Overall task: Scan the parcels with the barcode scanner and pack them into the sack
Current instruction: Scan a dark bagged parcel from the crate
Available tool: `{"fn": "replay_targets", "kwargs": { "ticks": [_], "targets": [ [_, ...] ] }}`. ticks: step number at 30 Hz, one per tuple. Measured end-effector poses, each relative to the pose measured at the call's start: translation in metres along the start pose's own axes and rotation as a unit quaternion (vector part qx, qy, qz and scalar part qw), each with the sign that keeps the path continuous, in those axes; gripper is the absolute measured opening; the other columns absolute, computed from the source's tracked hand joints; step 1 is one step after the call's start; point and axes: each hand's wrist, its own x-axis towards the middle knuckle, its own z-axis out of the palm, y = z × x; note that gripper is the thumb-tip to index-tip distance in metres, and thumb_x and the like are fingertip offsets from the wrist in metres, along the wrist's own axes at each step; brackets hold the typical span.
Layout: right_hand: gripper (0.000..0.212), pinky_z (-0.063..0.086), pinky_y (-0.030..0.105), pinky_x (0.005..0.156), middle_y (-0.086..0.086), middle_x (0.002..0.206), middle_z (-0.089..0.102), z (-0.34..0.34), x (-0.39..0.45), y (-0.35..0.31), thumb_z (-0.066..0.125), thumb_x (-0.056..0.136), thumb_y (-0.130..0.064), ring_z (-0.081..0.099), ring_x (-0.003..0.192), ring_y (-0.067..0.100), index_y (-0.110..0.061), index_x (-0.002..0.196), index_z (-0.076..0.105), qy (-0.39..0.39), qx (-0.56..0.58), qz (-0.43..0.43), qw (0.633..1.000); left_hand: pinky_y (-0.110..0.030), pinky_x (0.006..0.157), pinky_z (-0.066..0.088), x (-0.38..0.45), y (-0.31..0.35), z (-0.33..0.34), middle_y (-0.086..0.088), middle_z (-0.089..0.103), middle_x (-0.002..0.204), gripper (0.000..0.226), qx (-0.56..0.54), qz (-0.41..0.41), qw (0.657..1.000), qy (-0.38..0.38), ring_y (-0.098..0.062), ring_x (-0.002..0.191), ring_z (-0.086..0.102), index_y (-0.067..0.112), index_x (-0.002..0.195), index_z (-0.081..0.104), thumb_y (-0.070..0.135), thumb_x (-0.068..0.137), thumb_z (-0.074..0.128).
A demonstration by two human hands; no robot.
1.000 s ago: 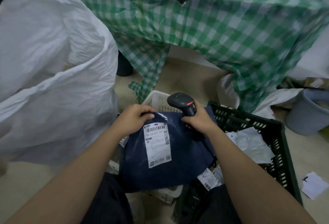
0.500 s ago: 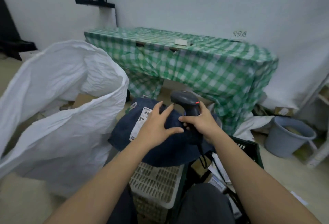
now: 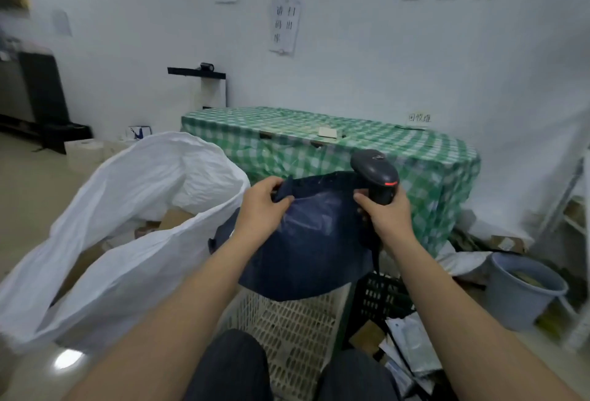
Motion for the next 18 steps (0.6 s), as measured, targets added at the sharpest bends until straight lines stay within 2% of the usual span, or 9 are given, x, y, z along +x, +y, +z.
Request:
{"fn": "replay_targets", "kwargs": {
  "ticks": [2, 4, 6, 8, 11, 13, 15, 18],
  "targets": [
    [0.034, 0.05, 0.025, 0.052, 0.01, 0.085, 0.068, 0.0, 0.004, -0.004, 0.075, 0.079, -0.002, 0.06, 0.052, 0.004, -0.014, 0.106, 0.056, 0.031, -0.007, -0.014, 0.999, -0.009, 0.064, 0.041, 0.006, 0.013, -0.025, 0.007, 0.063, 0.087, 0.012, -0.02, 0.012, 0.999, 0.048, -0.01, 0.083, 0.059, 0.02, 0.092, 0.062, 0.013, 0.086, 0.069],
    [0.035, 0.054, 0.035, 0.068, 0.014, 0.098, 0.069, 0.007, 0.006, -0.011, 0.077, 0.079, -0.008, 0.065, 0.074, 0.016, -0.015, 0.108, 0.059, 0.041, -0.021, -0.039, 0.998, -0.019, 0.074, 0.046, 0.012, 0.028, -0.052, 0.007, 0.065, 0.089, 0.014, -0.036, 0.028, 0.995, 0.093, -0.011, 0.085, 0.061, 0.023, 0.094, 0.063, 0.013, 0.086, 0.069],
    [0.035, 0.052, 0.044, 0.079, 0.016, 0.104, 0.069, 0.02, 0.007, -0.017, 0.077, 0.079, -0.012, 0.064, 0.087, 0.025, -0.018, 0.109, 0.059, 0.045, -0.025, -0.057, 0.997, -0.013, 0.073, 0.046, 0.016, 0.04, -0.08, 0.011, 0.064, 0.088, 0.015, -0.049, 0.032, 0.989, 0.133, -0.006, 0.081, 0.06, 0.024, 0.096, 0.062, 0.014, 0.086, 0.068],
    [0.036, 0.052, 0.044, 0.082, 0.015, 0.106, 0.069, 0.037, 0.008, -0.023, 0.075, 0.081, -0.015, 0.063, 0.09, 0.025, -0.015, 0.114, 0.059, 0.043, -0.015, -0.059, 0.997, -0.005, 0.066, 0.043, 0.021, 0.05, -0.111, 0.016, 0.061, 0.085, 0.015, -0.058, 0.037, 0.981, 0.182, -0.002, 0.078, 0.059, 0.024, 0.096, 0.06, 0.014, 0.087, 0.068],
    [0.039, 0.053, 0.048, 0.085, 0.013, 0.104, 0.07, 0.065, 0.008, -0.027, 0.074, 0.081, -0.02, 0.063, 0.09, 0.025, -0.014, 0.116, 0.06, 0.03, -0.033, -0.056, 0.997, -0.019, 0.075, 0.048, 0.025, 0.054, -0.159, 0.009, 0.065, 0.089, 0.013, -0.039, 0.056, 0.967, 0.246, -0.011, 0.084, 0.061, 0.021, 0.096, 0.062, 0.015, 0.087, 0.067],
    [0.041, 0.05, 0.039, 0.083, 0.007, 0.103, 0.068, 0.082, 0.005, -0.029, 0.074, 0.082, -0.018, 0.061, 0.093, 0.02, -0.014, 0.12, 0.06, 0.001, -0.051, -0.057, 0.997, -0.025, 0.078, 0.05, 0.029, 0.052, -0.191, 0.006, 0.065, 0.092, 0.011, -0.023, 0.062, 0.956, 0.285, -0.013, 0.087, 0.062, 0.021, 0.096, 0.061, 0.016, 0.087, 0.067],
    [0.043, 0.042, 0.029, 0.081, 0.003, 0.105, 0.064, 0.099, 0.002, -0.027, 0.072, 0.084, -0.014, 0.058, 0.096, 0.015, -0.012, 0.124, 0.058, -0.028, -0.061, -0.059, 0.996, -0.023, 0.077, 0.048, 0.034, 0.049, -0.219, 0.006, 0.065, 0.092, 0.011, -0.005, 0.069, 0.945, 0.321, -0.013, 0.087, 0.062, 0.021, 0.095, 0.06, 0.017, 0.087, 0.067],
    [0.039, 0.039, 0.028, 0.078, 0.009, 0.106, 0.066, 0.126, 0.001, -0.02, 0.073, 0.084, -0.013, 0.057, 0.094, 0.015, -0.009, 0.12, 0.059, -0.047, -0.069, -0.049, 0.995, -0.02, 0.074, 0.045, 0.041, 0.039, -0.248, 0.005, 0.065, 0.093, 0.012, 0.028, 0.068, 0.94, 0.333, -0.013, 0.086, 0.061, 0.019, 0.097, 0.06, 0.017, 0.088, 0.066]
  ]
}}
